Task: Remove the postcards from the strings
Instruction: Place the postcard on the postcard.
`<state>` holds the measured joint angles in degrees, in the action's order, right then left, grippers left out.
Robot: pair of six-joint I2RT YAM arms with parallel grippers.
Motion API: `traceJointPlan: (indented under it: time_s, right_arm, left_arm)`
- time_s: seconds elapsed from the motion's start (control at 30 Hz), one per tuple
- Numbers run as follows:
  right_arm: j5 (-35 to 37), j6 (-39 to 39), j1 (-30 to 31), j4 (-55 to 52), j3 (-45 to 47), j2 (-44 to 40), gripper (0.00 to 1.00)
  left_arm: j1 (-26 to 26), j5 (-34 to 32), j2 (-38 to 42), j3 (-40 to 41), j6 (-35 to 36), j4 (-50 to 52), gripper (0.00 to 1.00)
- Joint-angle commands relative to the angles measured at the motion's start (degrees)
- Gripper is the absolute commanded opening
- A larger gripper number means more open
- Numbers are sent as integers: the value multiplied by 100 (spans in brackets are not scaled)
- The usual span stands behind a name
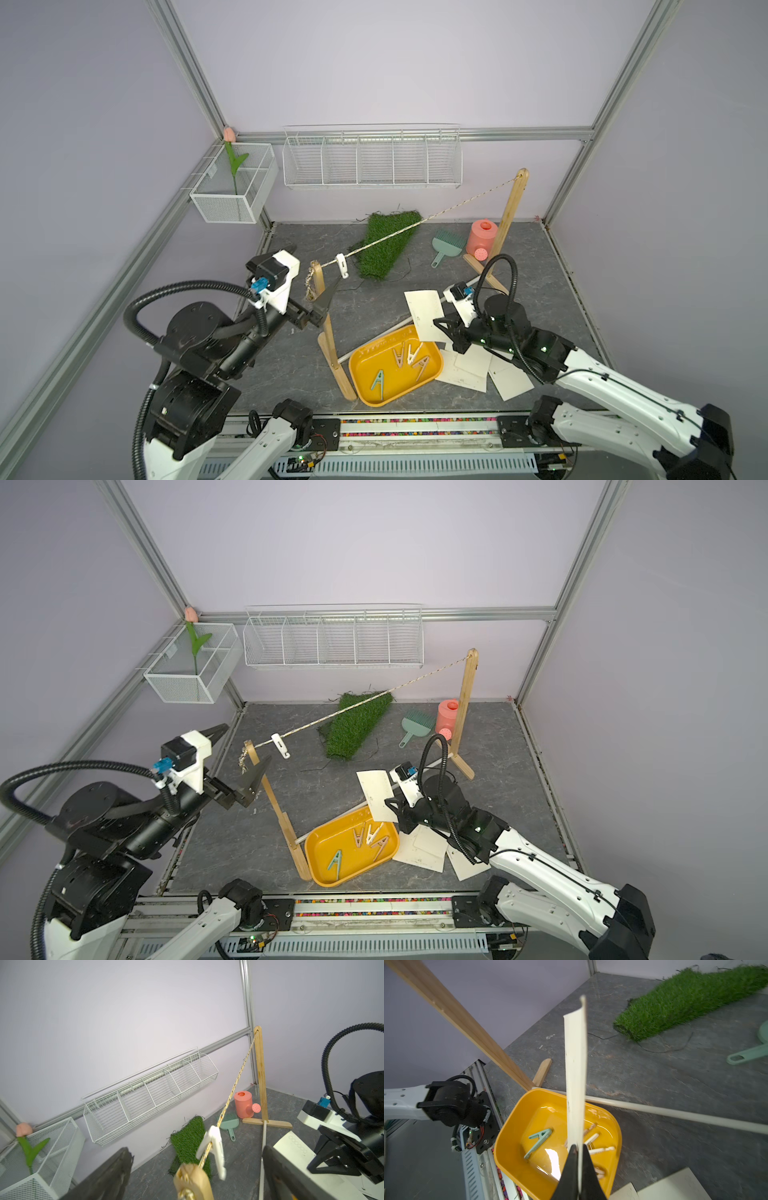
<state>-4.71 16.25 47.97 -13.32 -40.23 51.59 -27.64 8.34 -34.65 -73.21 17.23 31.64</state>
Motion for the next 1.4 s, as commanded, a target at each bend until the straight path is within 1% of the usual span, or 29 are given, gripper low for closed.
traceJointPlan:
  time_s: [0.0,0.17,0.27,0.37,0.43,0.53,0.6,0.7,0.73,0.77,0.8,0.83,0.87,0.9,1.0,1.03,1.1,1.17,1.23,1.3,1.37]
  right_arm:
    - [807,581,-159,-1149,196,-389,7]
    - [1151,1313,-439,-2079,440,-919,7]
    - [1359,1619,-581,-2477,626,-1196,7]
    - [1406,1859,-739,-2666,780,-1387,7]
    - [1350,2019,-820,-2664,902,-1416,7]
    - [998,2181,-946,-2438,1133,-1328,7]
    - [747,2262,-1015,-2257,1247,-1238,7]
    - [570,2344,-1094,-2172,1273,-1133,7]
    - [536,2364,-1117,-2186,1256,-1107,10]
    - [529,2402,-1139,-2245,1219,-1074,20]
    - [542,2435,-1156,-2338,1183,-1050,41]
    - [579,2456,-1159,-2424,1144,-1045,57]
    - [664,2450,-1158,-2563,1074,-1038,69]
    - [791,2419,-1158,-2749,978,-1058,72]
    - [1127,2097,-1158,-3260,507,-1201,78]
    - [1126,1912,-1158,-3312,342,-1271,78]
    - [848,1288,-1149,-3056,-2,-1437,78]
    - [317,623,-1157,-2401,-227,-1462,79]
    - [-348,88,-1122,-1594,-392,-1259,79]
    - [-1150,-455,-1038,-490,-514,-877,79]
    - [-1753,-895,-842,720,-554,-456,80]
  left_arm:
    - [21,-218,390,279,92,-602,99]
    - [22,-156,901,668,-108,-993,99]
    - [22,132,1072,794,-149,-1066,99]
    - [21,579,1140,852,-363,-1068,99]
    - [22,958,1137,870,-562,-1080,99]
    - [21,1414,1077,919,-846,-1128,99]
    - [21,1605,1080,990,-943,-1169,99]
    - [22,1713,1106,1063,-948,-1153,99]
    - [22,1713,1108,1072,-942,-1143,99]
    - [15,1700,1111,1064,-918,-1126,99]
    - [17,1648,1124,1055,-918,-1116,99]
    - [11,1561,1139,1046,-946,-1107,99]
    - [0,1462,1178,1050,-972,-1091,99]
    - [-13,1362,1235,1075,-1002,-1106,99]
    - [-22,910,1359,1125,-1209,-1112,99]
    - [-23,744,1393,1129,-1279,-1091,99]
    - [-28,451,1444,1074,-1453,-992,99]
    - [-23,202,1470,982,-1674,-838,99]
    - [-25,-63,1478,869,-1967,-632,99]
    - [-23,-408,1480,768,-2360,-315,99]
    - [-27,-656,1504,763,-2594,1,99]
